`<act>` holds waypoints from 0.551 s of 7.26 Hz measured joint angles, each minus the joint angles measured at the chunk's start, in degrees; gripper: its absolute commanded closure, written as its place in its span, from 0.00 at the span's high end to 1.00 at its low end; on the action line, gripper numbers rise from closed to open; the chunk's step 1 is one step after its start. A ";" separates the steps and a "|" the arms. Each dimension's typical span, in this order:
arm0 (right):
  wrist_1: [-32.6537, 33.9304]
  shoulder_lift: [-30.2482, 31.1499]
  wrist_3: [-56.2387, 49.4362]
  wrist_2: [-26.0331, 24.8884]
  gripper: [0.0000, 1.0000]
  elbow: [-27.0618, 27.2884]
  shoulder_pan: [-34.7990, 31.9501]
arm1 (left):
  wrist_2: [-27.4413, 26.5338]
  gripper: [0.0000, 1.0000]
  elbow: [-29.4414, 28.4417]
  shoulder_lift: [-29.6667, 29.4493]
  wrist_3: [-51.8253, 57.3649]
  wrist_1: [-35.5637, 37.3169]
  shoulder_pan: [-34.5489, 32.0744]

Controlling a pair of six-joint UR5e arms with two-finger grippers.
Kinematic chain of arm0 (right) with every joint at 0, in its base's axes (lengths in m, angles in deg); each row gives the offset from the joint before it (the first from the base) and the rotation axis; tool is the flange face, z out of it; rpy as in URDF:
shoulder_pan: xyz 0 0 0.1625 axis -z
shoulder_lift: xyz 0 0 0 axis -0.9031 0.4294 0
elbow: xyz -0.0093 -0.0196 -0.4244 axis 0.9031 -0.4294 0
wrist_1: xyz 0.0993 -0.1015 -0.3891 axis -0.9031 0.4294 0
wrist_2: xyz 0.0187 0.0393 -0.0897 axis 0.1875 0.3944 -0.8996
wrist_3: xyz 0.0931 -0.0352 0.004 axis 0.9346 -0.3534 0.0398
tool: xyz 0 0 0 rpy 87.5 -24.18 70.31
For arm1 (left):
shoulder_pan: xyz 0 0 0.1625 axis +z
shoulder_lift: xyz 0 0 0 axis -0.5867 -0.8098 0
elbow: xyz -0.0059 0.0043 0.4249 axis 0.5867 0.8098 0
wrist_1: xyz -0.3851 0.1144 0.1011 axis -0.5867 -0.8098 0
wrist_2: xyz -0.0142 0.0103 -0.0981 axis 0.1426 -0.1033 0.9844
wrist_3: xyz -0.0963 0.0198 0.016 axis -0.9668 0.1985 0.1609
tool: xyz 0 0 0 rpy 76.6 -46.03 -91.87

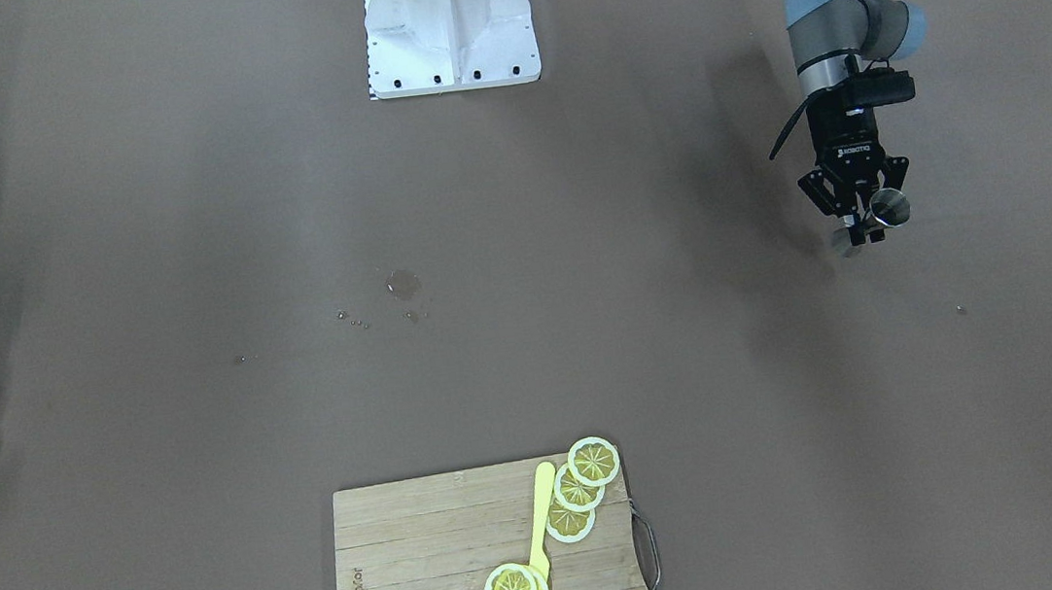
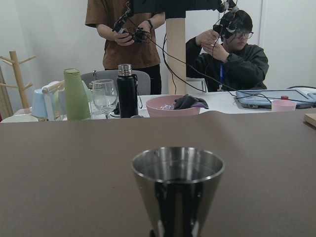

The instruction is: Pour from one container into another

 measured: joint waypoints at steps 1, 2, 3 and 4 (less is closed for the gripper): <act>-0.05 -0.02 0.01 0.04 0.00 -0.08 0.08 | -0.41 0.00 -0.27 0.00 -0.18 0.09 0.06; -0.06 -0.03 0.01 0.13 0.11 -0.19 0.10 | -0.86 0.00 -0.44 0.00 -0.21 0.09 0.08; -0.07 -0.06 0.04 0.25 0.56 -0.43 0.20 | -1.34 0.00 -0.71 0.00 -0.22 0.06 0.08; -0.07 -0.07 0.15 0.37 1.00 -0.64 0.25 | -1.68 0.00 -1.04 -0.03 -0.22 -0.03 0.05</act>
